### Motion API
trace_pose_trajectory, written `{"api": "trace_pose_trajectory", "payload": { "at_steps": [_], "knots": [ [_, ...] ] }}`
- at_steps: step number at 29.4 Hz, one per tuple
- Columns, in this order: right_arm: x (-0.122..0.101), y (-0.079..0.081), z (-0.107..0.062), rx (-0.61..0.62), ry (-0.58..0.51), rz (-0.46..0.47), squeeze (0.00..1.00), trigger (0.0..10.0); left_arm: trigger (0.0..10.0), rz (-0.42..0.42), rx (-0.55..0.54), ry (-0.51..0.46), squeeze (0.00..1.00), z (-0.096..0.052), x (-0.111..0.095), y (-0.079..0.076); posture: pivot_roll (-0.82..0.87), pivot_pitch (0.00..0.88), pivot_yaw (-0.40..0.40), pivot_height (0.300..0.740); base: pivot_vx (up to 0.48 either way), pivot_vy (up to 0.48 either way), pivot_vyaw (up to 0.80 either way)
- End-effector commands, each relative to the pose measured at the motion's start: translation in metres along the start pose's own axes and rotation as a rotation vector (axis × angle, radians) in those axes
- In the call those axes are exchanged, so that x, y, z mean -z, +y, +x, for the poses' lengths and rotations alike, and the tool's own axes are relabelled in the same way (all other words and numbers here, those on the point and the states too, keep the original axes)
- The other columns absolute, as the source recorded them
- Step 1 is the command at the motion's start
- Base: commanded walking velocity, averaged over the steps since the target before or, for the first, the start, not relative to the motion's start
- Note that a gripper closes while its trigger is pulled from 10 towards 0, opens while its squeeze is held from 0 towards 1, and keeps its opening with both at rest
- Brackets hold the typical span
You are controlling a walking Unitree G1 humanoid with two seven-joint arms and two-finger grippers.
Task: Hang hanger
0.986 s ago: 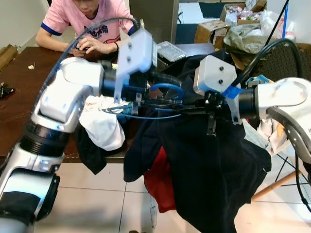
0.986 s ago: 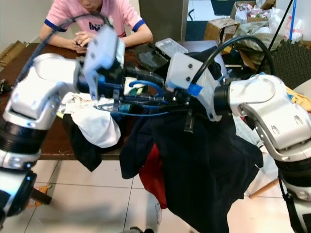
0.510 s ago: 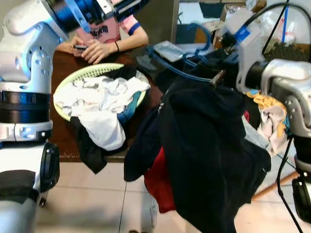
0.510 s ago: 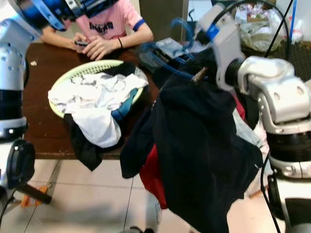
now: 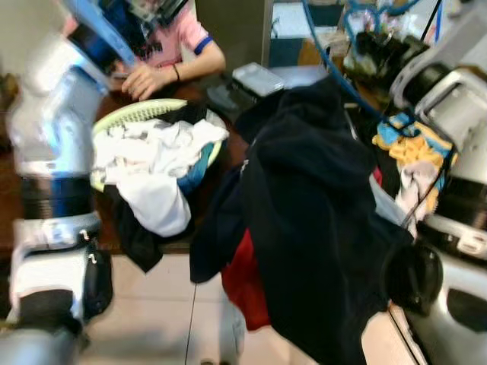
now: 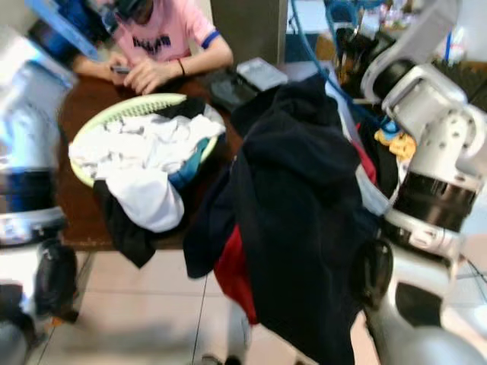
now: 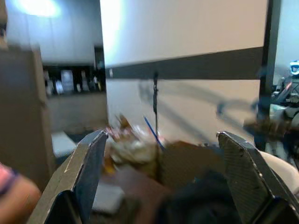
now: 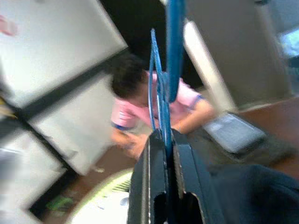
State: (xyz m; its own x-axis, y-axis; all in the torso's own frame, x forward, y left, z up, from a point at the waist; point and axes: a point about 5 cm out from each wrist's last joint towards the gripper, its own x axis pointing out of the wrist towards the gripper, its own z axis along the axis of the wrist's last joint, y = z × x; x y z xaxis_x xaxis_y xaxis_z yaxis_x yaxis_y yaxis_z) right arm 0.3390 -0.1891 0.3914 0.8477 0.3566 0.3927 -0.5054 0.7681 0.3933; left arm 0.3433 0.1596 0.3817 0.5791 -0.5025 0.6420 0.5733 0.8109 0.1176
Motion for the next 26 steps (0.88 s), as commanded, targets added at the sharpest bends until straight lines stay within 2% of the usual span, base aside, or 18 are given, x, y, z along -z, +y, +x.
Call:
{"api": "trace_pose_trajectory", "payload": {
  "at_steps": [1, 3, 5, 6, 7, 8, 9, 11, 13, 17, 18, 22, 24, 25, 26],
  "knots": [
    [-0.009, 0.011, 0.000, -0.054, -0.051, 0.015, 0.00, 10.0, 10.0, 0.011, 0.008, -0.038, 0.00, 0.002, -0.011, -0.002, 0.04, 0.162, 0.051, 0.740, 0.000, 0.000, 0.00],
    [-0.009, 0.016, 0.000, -0.095, -0.081, 0.049, 0.00, 10.0, 10.0, -0.019, -0.001, -0.037, 0.00, 0.000, -0.003, -0.004, 0.05, 0.162, 0.052, 0.740, 0.000, 0.000, 0.00],
    [-0.011, 0.026, 0.001, -0.128, -0.135, 0.149, 0.00, 10.0, 10.0, -0.085, -0.032, -0.035, 0.00, -0.005, 0.010, -0.007, 0.05, 0.162, 0.052, 0.740, 0.000, 0.000, 0.00],
    [-0.011, 0.026, 0.001, -0.128, -0.135, 0.149, 0.00, 10.0, 10.0, -0.085, -0.032, -0.035, 0.00, -0.005, 0.010, -0.007, 0.05, 0.162, 0.052, 0.740, 0.000, 0.000, 0.00],
    [-0.011, 0.031, 0.001, -0.146, -0.158, 0.209, 0.00, 10.0, 10.0, -0.165, -0.053, -0.046, 0.00, -0.008, 0.018, -0.009, 0.04, 0.162, 0.052, 0.740, 0.000, 0.000, 0.00],
    [-0.011, 0.031, 0.001, -0.146, -0.158, 0.209, 0.00, 10.0, 10.0, -0.165, -0.053, -0.046, 0.00, -0.008, 0.018, -0.009, 0.04, 0.162, 0.052, 0.740, 0.000, 0.000, 0.00],
    [-0.011, 0.034, 0.001, -0.157, -0.170, 0.248, 0.00, 10.0, 10.0, -0.220, -0.066, -0.054, 0.00, -0.011, 0.023, -0.010, 0.04, 0.162, 0.052, 0.740, 0.000, 0.000, 0.00],
    [-0.011, 0.034, 0.001, -0.157, -0.170, 0.248, 0.00, 10.0, 10.0, -0.220, -0.066, -0.054, 0.00, -0.011, 0.023, -0.010, 0.04, 0.162, 0.052, 0.740, 0.000, 0.000, 0.00],
    [0.008, 0.045, 0.001, -0.172, -0.131, 0.313, 0.00, 10.0, 10.0, -0.305, -0.037, -0.074, 0.00, -0.016, 0.033, -0.020, 0.03, 0.164, 0.056, 0.740, 0.000, 0.000, 0.00],
    [0.015, 0.051, 0.001, -0.184, -0.119, 0.345, 0.00, 10.0, 10.0, -0.317, -0.004, -0.080, 0.00, -0.018, 0.037, -0.025, 0.03, 0.168, 0.059, 0.740, 0.000, 0.000, 0.00],
    [0.019, 0.060, -0.001, -0.211, -0.123, 0.394, 0.00, 10.0, 10.0, -0.372, 0.090, -0.107, 0.00, -0.022, 0.039, -0.039, 0.02, 0.171, 0.055, 0.740, 0.000, 0.000, 0.00],
    [0.019, 0.062, -0.002, -0.218, -0.127, 0.406, 0.00, 10.0, 10.0, -0.392, 0.124, -0.115, 0.00, -0.023, 0.039, -0.044, 0.02, 0.171, 0.055, 0.740, 0.000, 0.000, 0.00],
    [0.023, 0.073, -0.002, -0.259, -0.108, 0.417, 0.00, 10.0, 10.0, -0.549, 0.273, -0.116, 0.00, -0.026, 0.040, -0.056, 0.02, 0.173, 0.055, 0.740, 0.000, 0.000, 0.00],
    [0.023, 0.073, -0.002, -0.259, -0.108, 0.417, 0.00, 10.0, 10.0, -0.549, 0.273, -0.116, 0.00, -0.026, 0.040, -0.056, 0.02, 0.173, 0.055, 0.740, 0.000, 0.000, 0.00],
    [0.025, 0.078, -0.002, -0.276, -0.098, 0.419, 0.00, 10.0, 10.0, -0.598, 0.312, -0.114, 0.00, -0.026, 0.041, -0.059, 0.02, 0.173, 0.055, 0.740, 0.000, 0.000, 0.00]
  ]
}}
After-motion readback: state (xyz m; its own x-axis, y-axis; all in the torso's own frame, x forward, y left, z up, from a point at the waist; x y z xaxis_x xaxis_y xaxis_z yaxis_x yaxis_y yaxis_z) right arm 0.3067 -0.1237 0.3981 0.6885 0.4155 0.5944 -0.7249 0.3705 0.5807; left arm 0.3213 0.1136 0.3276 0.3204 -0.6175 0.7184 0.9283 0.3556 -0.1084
